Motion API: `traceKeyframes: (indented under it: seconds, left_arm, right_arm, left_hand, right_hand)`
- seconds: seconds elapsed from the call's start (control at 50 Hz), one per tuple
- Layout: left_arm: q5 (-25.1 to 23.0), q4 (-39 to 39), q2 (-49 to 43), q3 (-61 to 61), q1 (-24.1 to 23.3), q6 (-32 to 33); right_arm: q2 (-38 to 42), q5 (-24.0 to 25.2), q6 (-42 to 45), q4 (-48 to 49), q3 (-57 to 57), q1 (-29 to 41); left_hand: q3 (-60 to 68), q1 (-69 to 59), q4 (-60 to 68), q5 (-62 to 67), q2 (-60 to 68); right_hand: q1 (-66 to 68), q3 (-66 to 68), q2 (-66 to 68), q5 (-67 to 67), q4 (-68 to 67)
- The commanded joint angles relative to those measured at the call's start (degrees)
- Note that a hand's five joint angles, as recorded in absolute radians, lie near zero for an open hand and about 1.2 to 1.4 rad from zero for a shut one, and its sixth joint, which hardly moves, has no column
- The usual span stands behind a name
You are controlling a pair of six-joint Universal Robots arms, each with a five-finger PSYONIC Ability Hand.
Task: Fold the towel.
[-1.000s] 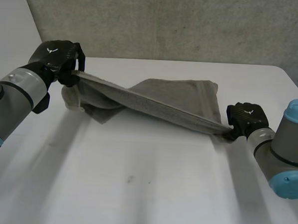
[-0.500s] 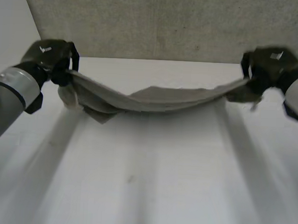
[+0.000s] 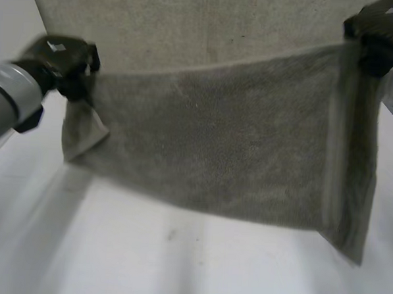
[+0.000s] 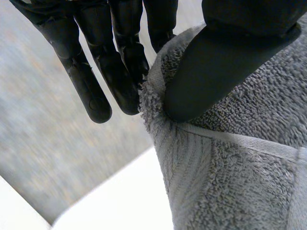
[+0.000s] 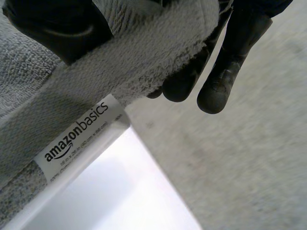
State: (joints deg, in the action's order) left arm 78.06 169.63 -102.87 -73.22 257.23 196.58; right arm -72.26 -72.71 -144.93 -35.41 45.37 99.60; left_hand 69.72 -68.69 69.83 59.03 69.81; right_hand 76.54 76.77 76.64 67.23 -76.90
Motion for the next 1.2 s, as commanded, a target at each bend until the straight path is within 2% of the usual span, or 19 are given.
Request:
traceKeyframes:
  seconds: [0.02, 0.12, 0.16, 0.24, 0.28, 0.34, 0.38, 0.5, 0.54, 0.56, 0.6, 0.62, 0.7, 0.72, 0.82, 0.88, 0.92, 0.98, 1.2]
  left_arm:
    - [0.43, -0.61, -14.81, 8.88, -0.85, 6.54]
    - [0.17, 0.26, -20.25, 24.05, -1.03, 5.31]
    - [0.25, 1.4, -20.43, 28.09, -1.03, 4.0]
    - [0.34, 4.66, -19.82, 33.93, -1.12, -0.58]
    - [0.17, 9.03, -17.46, 35.08, -1.12, -5.05]
    - [0.43, 11.16, -16.13, 34.64, -1.12, -6.65]
    - [0.08, 13.44, -14.38, 32.1, -1.03, -7.96]
    - [-0.36, 12.74, -13.4, 23.56, 0.03, -7.7]
    - [-0.53, 12.57, -12.7, 15.69, 0.38, -7.35]
    - [-0.54, 12.57, -12.7, 15.65, 0.38, -7.35]
    - [-1.23, 12.66, -12.61, 7.43, 1.43, -5.95]
    - [-1.24, 12.66, -12.61, 7.39, 1.43, -5.95]
    - [-4.04, 12.92, -12.7, -3.47, 2.48, -0.69]
    - [-4.05, 12.92, -12.7, -3.51, 2.49, -0.67]
    - [-7.82, 12.92, -12.53, -15.08, 3.72, 8.97]
    - [-8.27, 13.01, -12.35, -17.31, 3.72, 11.11]
    - [-8.45, 13.79, -12.35, -19.76, 3.63, 13.99]
    - [-8.36, 16.16, -12.61, -20.73, 3.63, 14.53]
    - [-7.83, 26.36, -14.1, -22.49, 3.54, 14.45]
  right_arm:
    - [16.36, -6.83, 3.07, -0.8, -11.71, 4.91]
    - [24.44, -9.9, 2.02, 1.84, -25.16, 6.84]
    - [27.07, -11.22, -0.78, 7.0, -33.64, 7.02]
    - [26.82, -12.28, -5.63, 13.44, -38.34, 7.02]
    - [24.55, -12.81, -8.69, 17.91, -38.96, 6.93]
    - [22.95, -12.72, -8.97, 18.19, -38.25, 6.93]
    - [20.5, -12.11, -8.62, 15.48, -34.32, 6.93]
    - [17.5, -11.4, -8.62, 10.01, -24.19, 7.02]
    - [15.4, -9.21, -7.74, 8.7, -14.4, 6.84]
    - [15.39, -9.2, -7.74, 8.7, -14.35, 6.84]
    - [13.99, -5.44, -4.68, 9.66, -3.67, 6.14]
    - [13.99, -5.42, -4.66, 9.66, -3.62, 6.14]
    - [13.81, -3.49, -0.63, 12.9, 10.22, 5.44]
    - [13.81, -3.49, -0.62, 12.91, 10.26, 5.43]
    - [12.85, -2.79, 0.52, 18.96, 24.3, 2.27]
    - [12.4, -2.7, 0.61, 20.91, 26.79, 2.09]
    - [11.53, -2.61, 0.52, 24.41, 30.9, 1.22]
    - [10.83, -2.52, 0.44, 26.79, 33.45, 0.43]
    - [9.68, 0.29, 0.26, 28.21, 37.15, 0.16]
  left_hand:
    - [10.28, -11.31, 10.17, 10.97, 10.19]
    - [10.28, -11.31, 10.17, 10.97, 10.19]
    - [10.28, -11.31, 10.17, 10.97, 10.19]
    - [10.28, -11.31, 10.17, 10.97, 10.19]
    - [10.28, -11.31, 10.17, 10.97, 10.19]
    - [10.28, -11.31, 10.17, 10.97, 10.19]
    - [10.28, -11.31, 10.17, 10.97, 10.19]
    - [10.28, -11.31, 10.17, 10.97, 10.19]
    - [10.28, -11.31, 10.17, 10.97, 10.19]
    - [10.28, -11.31, 10.17, 10.97, 10.19]
    - [10.28, -11.31, 10.17, 10.97, 10.19]
    - [10.28, -11.31, 10.17, 10.97, 10.19]
    - [10.28, -11.31, 10.17, 10.97, 10.19]
    - [10.28, -11.31, 10.17, 10.97, 10.19]
    - [8.63, -9.66, 8.53, 9.33, 8.55]
    - [2.06, -3.09, 1.95, 2.75, 1.97]
    - [-10.66, 9.63, -10.77, -9.97, -10.75]
    - [-18.77, 17.74, -18.88, -18.08, -18.86]
    - [-26.19, 25.16, -26.3, -25.49, -26.28]
  right_hand:
    - [3.46, 3.23, 3.36, 2.77, -3.1]
    - [3.46, 3.23, 3.36, 2.77, -3.1]
    - [3.46, 3.23, 3.36, 2.77, -3.1]
    - [3.46, 3.23, 3.36, 2.77, -3.1]
    - [3.46, 3.23, 3.36, 2.77, -3.1]
    - [3.46, 3.23, 3.36, 2.77, -3.1]
    - [3.46, 3.23, 3.36, 2.77, -3.1]
    - [3.46, 3.23, 3.36, 2.77, -3.1]
    - [3.46, 3.23, 3.36, 2.77, -3.1]
    - [3.46, 3.23, 3.36, 2.77, -3.1]
    - [3.46, 3.23, 3.36, 2.77, -3.1]
    - [3.46, 3.23, 3.36, 2.77, -3.1]
    - [3.46, 3.23, 3.36, 2.77, -3.1]
    - [3.46, 3.23, 3.36, 2.77, -3.1]
    - [3.46, 3.23, 3.36, 2.77, -3.1]
    - [3.46, 3.23, 3.36, 2.77, -3.1]
    - [3.46, 3.23, 3.36, 2.77, -3.1]
    - [3.46, 3.23, 3.36, 2.77, -3.1]
    - [3.46, 3.23, 3.36, 2.77, -3.1]
